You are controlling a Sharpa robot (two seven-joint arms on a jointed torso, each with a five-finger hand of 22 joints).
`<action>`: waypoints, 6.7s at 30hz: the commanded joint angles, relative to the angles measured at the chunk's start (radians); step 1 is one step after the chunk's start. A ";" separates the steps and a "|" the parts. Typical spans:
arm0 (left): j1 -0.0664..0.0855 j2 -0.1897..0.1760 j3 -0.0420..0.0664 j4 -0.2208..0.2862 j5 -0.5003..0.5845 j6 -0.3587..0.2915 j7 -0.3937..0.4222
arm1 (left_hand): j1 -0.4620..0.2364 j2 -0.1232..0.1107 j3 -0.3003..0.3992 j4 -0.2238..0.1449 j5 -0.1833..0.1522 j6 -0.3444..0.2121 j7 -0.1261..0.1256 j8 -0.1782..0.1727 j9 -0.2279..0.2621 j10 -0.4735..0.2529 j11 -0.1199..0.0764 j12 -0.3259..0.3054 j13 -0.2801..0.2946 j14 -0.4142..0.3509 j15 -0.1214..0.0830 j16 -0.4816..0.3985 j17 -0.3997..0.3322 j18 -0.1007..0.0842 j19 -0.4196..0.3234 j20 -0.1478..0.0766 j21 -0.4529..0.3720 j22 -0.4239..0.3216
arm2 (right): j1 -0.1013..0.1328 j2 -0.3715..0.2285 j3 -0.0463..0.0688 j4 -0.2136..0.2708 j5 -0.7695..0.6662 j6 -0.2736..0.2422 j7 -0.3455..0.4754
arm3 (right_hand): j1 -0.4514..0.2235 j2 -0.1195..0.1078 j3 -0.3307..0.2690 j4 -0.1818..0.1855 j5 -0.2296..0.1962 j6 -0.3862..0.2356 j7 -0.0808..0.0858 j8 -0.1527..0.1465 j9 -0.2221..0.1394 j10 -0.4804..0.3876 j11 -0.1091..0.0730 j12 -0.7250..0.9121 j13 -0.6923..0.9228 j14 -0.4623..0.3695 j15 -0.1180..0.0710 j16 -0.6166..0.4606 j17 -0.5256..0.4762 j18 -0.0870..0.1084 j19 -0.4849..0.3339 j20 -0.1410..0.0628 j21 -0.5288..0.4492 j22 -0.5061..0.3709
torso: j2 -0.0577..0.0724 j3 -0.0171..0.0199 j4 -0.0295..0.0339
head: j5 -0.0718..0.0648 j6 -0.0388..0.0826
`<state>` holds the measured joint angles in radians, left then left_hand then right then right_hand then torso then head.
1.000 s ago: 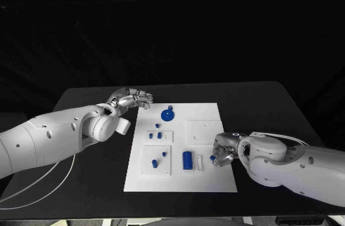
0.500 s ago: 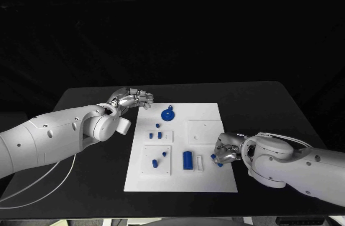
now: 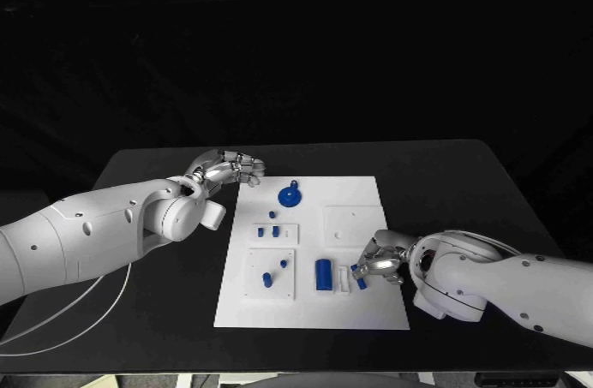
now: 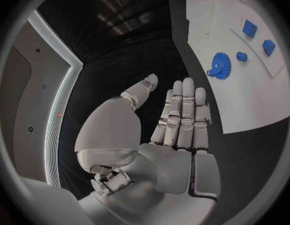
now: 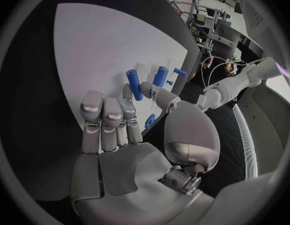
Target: Assemble the parts on the task board
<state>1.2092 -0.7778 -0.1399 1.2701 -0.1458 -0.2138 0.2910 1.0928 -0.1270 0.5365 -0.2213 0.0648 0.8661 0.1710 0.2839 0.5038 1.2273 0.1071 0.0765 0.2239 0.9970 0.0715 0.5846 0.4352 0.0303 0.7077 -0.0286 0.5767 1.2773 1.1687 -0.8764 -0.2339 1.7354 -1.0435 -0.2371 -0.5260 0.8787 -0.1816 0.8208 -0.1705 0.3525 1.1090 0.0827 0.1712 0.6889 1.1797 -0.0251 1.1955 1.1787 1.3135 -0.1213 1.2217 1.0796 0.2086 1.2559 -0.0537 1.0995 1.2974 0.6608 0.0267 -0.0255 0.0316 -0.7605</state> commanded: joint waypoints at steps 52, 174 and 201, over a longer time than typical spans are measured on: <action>0.001 -0.003 0.001 0.004 -0.003 0.020 0.002 | -0.008 0.002 -0.002 0.003 -0.003 -0.008 -0.001 0.001 -0.002 0.000 -0.001 -0.003 0.000 0.010 0.001 -0.010 0.007 0.006 0.008 0.002 -0.009 0.004 | -0.003 0.061 -0.002 -0.042 0.137 0.034 -0.005 | -0.053 -0.074 -0.053 0.097 -0.290 0.001 -0.004 0.019 -0.029 -0.007 -0.006 -0.014 0.003 -0.003 -0.012 -0.013 0.004 0.053 -0.006 -0.016 -0.005 -0.008 | 0.000 0.0009 -0.0012 | 0.013 -0.005; 0.001 -0.007 0.000 0.001 -0.006 0.024 -0.003 | -0.006 0.005 -0.001 0.004 -0.003 -0.007 -0.002 0.003 -0.002 0.003 -0.003 -0.002 0.001 0.011 0.001 -0.019 0.019 0.006 0.009 0.002 -0.014 0.009 | -0.014 0.055 -0.002 -0.058 0.044 0.179 -0.036 | 0.011 0.022 -0.128 -0.032 -0.204 0.017 -0.011 0.056 -0.065 0.028 -0.013 -0.002 0.035 -0.001 -0.016 -0.016 0.013 0.053 -0.015 -0.010 0.003 -0.005 | -0.001 0.0005 -0.0015 | 0.017 -0.018; 0.001 -0.007 0.000 0.001 -0.010 0.027 -0.008 | -0.007 0.004 -0.002 0.004 -0.003 -0.007 -0.002 0.003 -0.002 0.003 -0.003 -0.002 0.001 0.011 0.001 -0.021 0.021 0.006 0.010 0.002 -0.015 0.010 | -0.014 0.062 -0.003 -0.102 0.098 0.190 -0.028 | 0.011 0.002 -0.135 -0.067 -0.157 0.015 -0.011 0.060 -0.070 0.025 -0.011 -0.007 0.036 -0.001 -0.014 -0.015 0.014 0.053 -0.016 -0.006 0.006 -0.003 | -0.001 0.0011 -0.0019 | 0.012 -0.017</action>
<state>1.2092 -0.7862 -0.1408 1.2690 -0.1503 -0.2017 0.2785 1.0928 -0.1270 0.5365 -0.2213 0.0648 0.8661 0.1710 0.2839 0.5026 1.2273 0.1071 0.0765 0.2238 1.0006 0.0751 0.5691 0.4554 0.0303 0.7113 -0.0249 0.5651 1.2858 1.1663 -0.8072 -0.2263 1.6476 -0.9371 -0.0598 -0.5218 0.8877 -0.1679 0.6903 -0.2381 0.1904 1.1331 0.0592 0.2353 0.6190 1.2063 -0.0412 1.1916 1.2158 1.3148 -0.1329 1.2103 1.0924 0.2180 1.2429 -0.0659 1.0995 1.2935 0.6604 0.0278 -0.0271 0.0441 -0.7784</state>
